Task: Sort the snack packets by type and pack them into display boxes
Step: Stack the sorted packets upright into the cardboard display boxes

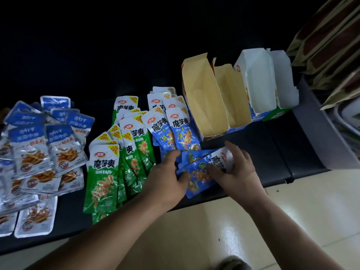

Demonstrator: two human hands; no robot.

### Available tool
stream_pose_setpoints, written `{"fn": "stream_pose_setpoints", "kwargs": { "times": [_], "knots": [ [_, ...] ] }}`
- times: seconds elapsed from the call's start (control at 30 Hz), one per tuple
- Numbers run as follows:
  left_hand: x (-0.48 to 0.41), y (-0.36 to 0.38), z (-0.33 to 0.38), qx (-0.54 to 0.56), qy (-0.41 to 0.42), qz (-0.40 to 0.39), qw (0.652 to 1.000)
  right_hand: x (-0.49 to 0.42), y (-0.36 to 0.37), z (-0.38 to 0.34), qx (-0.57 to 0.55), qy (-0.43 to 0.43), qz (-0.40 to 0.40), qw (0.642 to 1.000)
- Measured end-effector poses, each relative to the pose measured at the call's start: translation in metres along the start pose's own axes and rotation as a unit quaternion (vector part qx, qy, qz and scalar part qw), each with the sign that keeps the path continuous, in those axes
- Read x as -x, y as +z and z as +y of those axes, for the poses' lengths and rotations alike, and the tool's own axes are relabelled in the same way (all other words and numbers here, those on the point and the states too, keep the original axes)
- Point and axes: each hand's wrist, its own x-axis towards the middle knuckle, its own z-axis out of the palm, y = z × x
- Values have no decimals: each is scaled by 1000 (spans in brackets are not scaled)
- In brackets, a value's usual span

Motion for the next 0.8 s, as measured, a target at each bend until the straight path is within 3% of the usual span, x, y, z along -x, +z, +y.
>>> {"fn": "stream_pose_setpoints", "kwargs": {
  "times": [0.13, 0.3, 0.4, 0.47, 0.53, 0.6, 0.67, 0.8],
  "knots": [
    [-3, 4, -4, -17, 16, -19, 1000, -2, -1, 4, -49, 5, -7, 999],
    [-3, -2, -8, -24, 21, -58, 998, 3, 5, 8, -15, -17, -5, 1000],
    [-2, 1, -9, -34, 31, -37, 998, 4, 7, 7, -21, -20, 18, 999],
    [-2, 0, -7, -115, 64, -12, 991, 4, 6, 7, -7, -36, 36, 999],
    [-4, -3, -5, -229, 143, 36, 962, 5, 4, 8, 5, -49, 46, 998],
    [-6, -3, 3, -274, 211, 52, 937, 3, 4, 9, 8, -48, 52, 997],
    [-7, 2, 13, -279, 243, 16, 929, 1, 3, 10, 13, -51, 55, 997],
    [-8, 19, 28, -297, 204, -48, 932, -3, 0, 8, 17, -36, 45, 998]
  ]
}}
